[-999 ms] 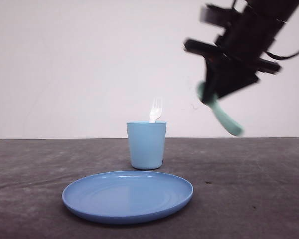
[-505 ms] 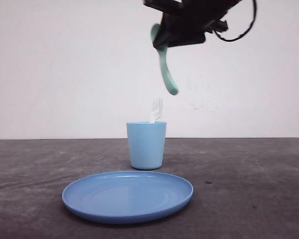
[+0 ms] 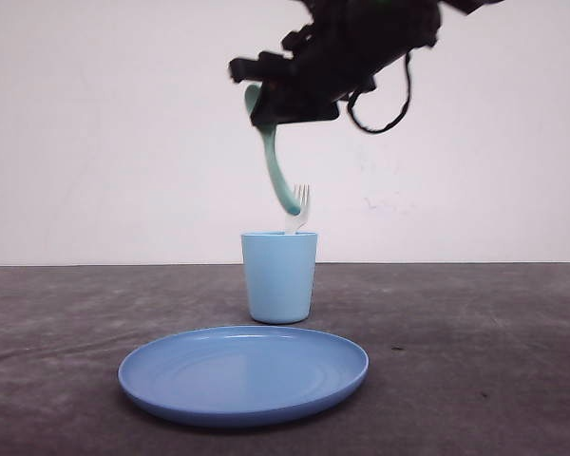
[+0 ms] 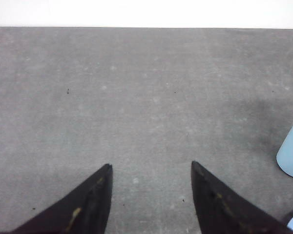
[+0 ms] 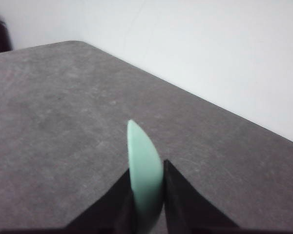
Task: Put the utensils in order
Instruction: 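Lift the green spoon with the right gripper toward the blue cup, then insert the spoon into the cup beside the fork and release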
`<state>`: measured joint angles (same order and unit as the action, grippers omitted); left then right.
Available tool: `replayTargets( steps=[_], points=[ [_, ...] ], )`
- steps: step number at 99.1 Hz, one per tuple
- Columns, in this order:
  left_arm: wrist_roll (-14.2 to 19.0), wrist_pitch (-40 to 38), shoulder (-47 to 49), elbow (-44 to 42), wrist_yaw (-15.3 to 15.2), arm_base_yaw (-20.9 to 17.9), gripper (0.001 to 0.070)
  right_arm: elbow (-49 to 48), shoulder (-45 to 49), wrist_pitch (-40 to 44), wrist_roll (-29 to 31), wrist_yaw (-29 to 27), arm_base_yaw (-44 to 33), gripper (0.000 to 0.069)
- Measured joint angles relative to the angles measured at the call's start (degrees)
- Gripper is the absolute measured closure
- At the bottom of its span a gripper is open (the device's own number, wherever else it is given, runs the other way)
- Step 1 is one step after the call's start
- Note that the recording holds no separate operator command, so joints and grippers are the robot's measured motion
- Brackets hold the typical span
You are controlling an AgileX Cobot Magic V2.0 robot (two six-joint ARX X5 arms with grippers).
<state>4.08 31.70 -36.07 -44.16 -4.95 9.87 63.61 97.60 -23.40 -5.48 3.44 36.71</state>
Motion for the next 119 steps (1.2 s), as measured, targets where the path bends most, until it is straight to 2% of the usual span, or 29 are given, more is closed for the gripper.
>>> replayTargets(
  steps=[26, 79, 87, 110, 119],
  points=[
    [0.0, 0.0, 0.0, 0.0, 0.0, 0.0, 0.0405, 1.5, 5.7, 0.2, -2.2, 1.1, 0.1, 0.0635],
    [0.0, 0.0, 0.0, 0.0, 0.0, 0.0, 0.0405, 1.5, 8.4, 3.3, -2.3, 2.8, 0.2, 0.0626],
    [0.0, 0.0, 0.0, 0.0, 0.0, 0.0, 0.0405, 1.5, 8.4, 3.5, -2.3, 2.9, 0.2, 0.0574],
    [0.0, 0.0, 0.0, 0.0, 0.0, 0.0, 0.0405, 1.6, 8.4, 3.5, -2.2, 2.8, 0.4, 0.0301],
    [0.0, 0.0, 0.0, 0.0, 0.0, 0.0, 0.0405, 1.6, 8.4, 3.5, -2.2, 2.8, 1.0, 0.0240]
  ],
)
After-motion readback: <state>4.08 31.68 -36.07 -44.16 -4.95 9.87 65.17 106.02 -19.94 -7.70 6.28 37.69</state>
